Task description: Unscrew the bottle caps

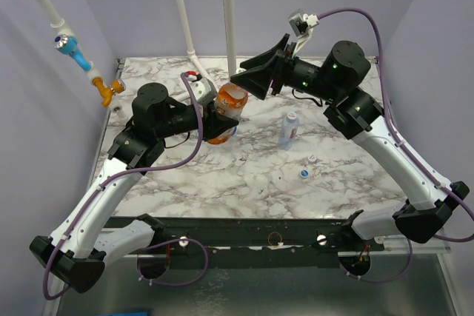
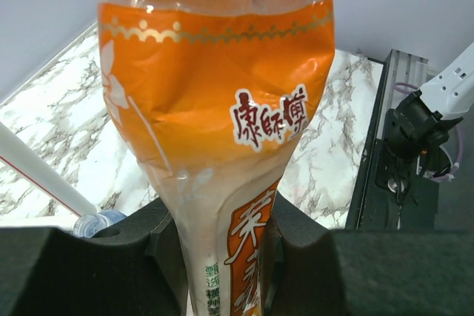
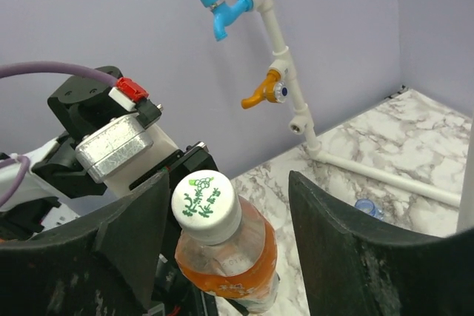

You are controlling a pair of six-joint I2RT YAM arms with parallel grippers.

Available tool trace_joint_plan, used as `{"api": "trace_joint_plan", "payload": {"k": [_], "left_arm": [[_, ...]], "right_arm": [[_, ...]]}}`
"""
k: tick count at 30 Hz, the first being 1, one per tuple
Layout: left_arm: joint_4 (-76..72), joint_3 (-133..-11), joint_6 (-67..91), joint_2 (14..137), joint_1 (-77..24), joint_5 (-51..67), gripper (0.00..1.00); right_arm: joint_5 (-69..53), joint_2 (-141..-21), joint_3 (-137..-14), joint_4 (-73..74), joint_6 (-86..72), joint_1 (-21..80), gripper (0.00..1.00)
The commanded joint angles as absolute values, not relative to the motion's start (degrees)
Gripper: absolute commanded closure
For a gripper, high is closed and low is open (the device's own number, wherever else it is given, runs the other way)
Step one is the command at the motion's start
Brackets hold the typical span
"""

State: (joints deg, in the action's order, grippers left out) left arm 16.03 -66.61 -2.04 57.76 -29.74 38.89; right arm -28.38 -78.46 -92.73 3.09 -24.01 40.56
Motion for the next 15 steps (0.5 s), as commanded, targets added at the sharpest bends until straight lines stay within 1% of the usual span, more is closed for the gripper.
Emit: {"api": "trace_joint_plan", "payload": {"k": [1,5,8,12,15], "left_arm": [[15.8,-66.2,-3.3,57.7,-29.5,37.1,1.00],[15.9,-66.0,-3.2,57.7,-29.5,37.4,1.00],[15.9,-66.0,-2.8,57.6,-29.6,38.2,1.00],[15.9,-65.9,-1.5,57.4,-29.5,41.6,1.00],[16.4,-65.6,-0.7,57.1,-29.6,48.2,1.00]], "right_arm": [[-28.8,-78.9,-94.3,2.0,-25.3,40.9,0.37],[-29.5,-78.9,-93.8,1.0,-25.7,40.9,0.60],[-29.5,-78.1,-92.8,0.6,-25.7,41.0,0.74],[-29.5,-76.7,-91.7,-2.0,-24.7,41.0,0.86],[-33.1,-75.7,-90.6,-3.9,-22.4,40.9,0.92]]}}
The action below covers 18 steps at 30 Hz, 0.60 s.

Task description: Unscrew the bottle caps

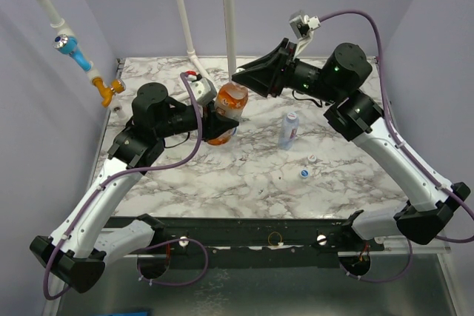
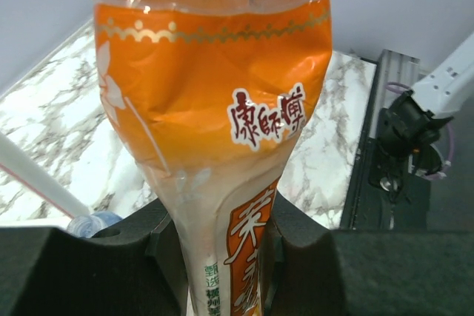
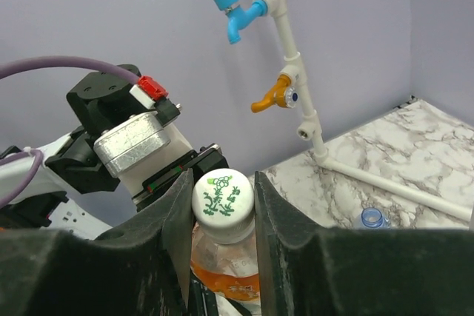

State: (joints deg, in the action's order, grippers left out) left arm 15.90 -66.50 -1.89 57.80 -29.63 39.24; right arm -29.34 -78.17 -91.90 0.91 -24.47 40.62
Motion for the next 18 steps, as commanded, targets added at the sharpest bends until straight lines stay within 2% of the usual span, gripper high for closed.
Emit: {"api": "trace_joint_plan", "payload": {"k": [1,6,13,18], "left_arm": [[16.9,-65.4,-0.6,57.0,-29.6,50.5,1.00],[22.7,-65.8,-1.9,56.6,-29.5,60.2,1.00],[33.2,-64.6,-10.3,55.5,-29.5,61.9,1.00],[36.1,-64.9,-12.0,55.2,-29.5,63.7,1.00]], "right_arm": [[-36.1,-75.4,-90.2,-5.0,-21.6,40.8,0.93],[-50.7,-74.7,-91.2,-8.8,-20.4,40.0,0.97],[-54.4,-73.7,-93.0,-9.0,-20.2,38.9,0.98],[-67.4,-75.1,-92.4,-13.8,-25.7,38.7,0.99]]}}
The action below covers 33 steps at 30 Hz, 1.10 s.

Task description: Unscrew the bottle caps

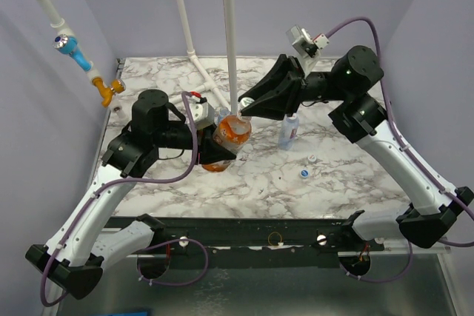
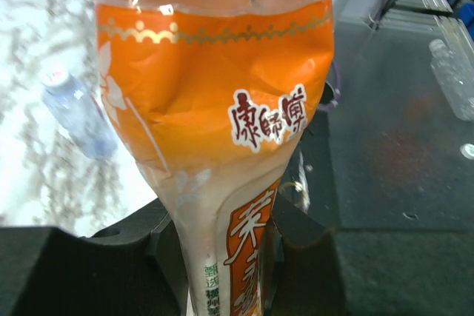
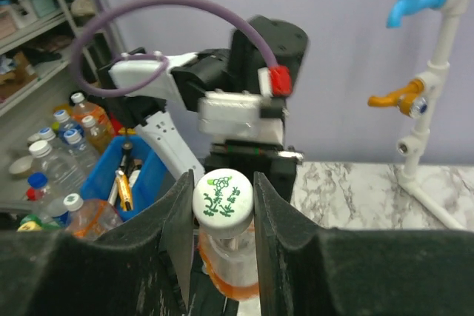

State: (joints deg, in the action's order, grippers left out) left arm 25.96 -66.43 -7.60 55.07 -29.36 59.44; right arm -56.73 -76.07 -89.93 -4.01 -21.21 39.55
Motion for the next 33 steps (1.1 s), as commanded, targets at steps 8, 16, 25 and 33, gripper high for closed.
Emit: {"api": "trace_joint_plan", "payload": {"k": [8,16,25,33], "left_arm": [[36.1,-64.5,-13.7,54.8,-29.6,61.8,1.00],[36.2,-65.1,-15.4,53.9,-29.6,59.7,1.00],[35.0,-64.8,-17.3,53.6,-29.7,57.6,1.00],[33.1,-65.0,-15.4,53.3,-29.7,56.6,1.00]], "right_arm": [[-63.8,-73.7,-89.7,-15.0,-26.5,38.5,0.99],[-29.5,-68.0,-81.5,8.6,-11.7,37.6,0.99],[-11.3,-53.0,-57.0,14.9,-18.4,35.4,0.99],[3.1,-47.0,-37.3,18.9,-30.0,35.2,0.99]]}}
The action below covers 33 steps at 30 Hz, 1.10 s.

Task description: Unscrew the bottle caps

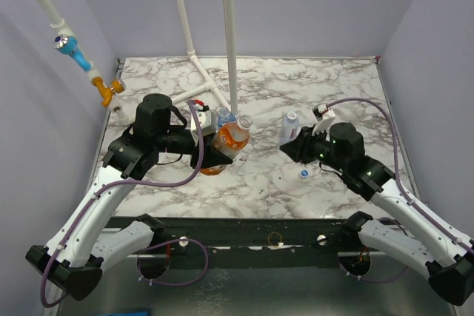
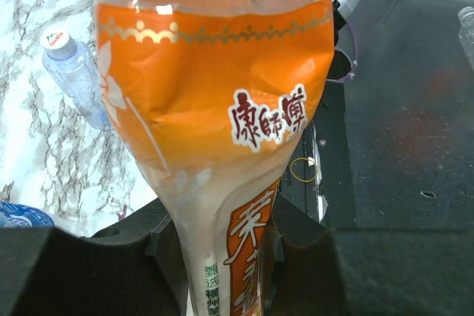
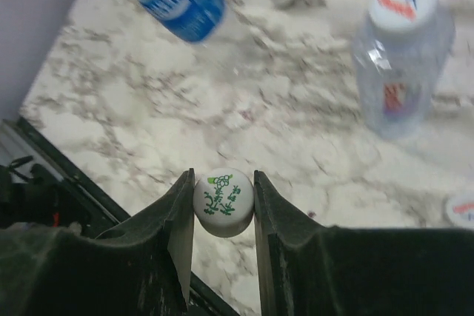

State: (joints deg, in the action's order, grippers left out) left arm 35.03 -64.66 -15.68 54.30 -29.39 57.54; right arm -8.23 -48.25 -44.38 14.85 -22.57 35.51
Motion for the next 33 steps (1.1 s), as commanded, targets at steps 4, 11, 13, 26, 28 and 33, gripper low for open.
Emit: {"api": "trace_joint_plan", "payload": {"k": [4,11,13,26,28,33], "left_arm": [[32.7,-65.0,-14.8,53.2,-29.7,56.3,1.00],[32.1,-65.1,-14.3,53.0,-29.7,56.0,1.00],[31.8,-65.0,-14.2,52.9,-29.6,55.9,1.00],[30.7,-65.4,-13.3,53.8,-29.6,56.1,1.00],[30.5,-65.4,-13.1,53.9,-29.6,56.1,1.00],[30.2,-65.5,-12.6,54.1,-29.6,56.1,1.00]], "right_arm": [[8.4,-48.1,-29.8,17.8,-36.6,35.3,0.99],[12.0,-58.4,-30.1,17.1,-43.9,35.2,1.00],[14.1,-60.6,-28.9,16.8,-47.1,35.3,1.00],[14.7,-66.1,-20.8,4.4,-52.2,35.3,0.88],[14.1,-66.7,-20.5,4.2,-52.6,35.3,0.82],[13.6,-63.5,-19.4,4.7,-51.8,35.3,0.41]]}}
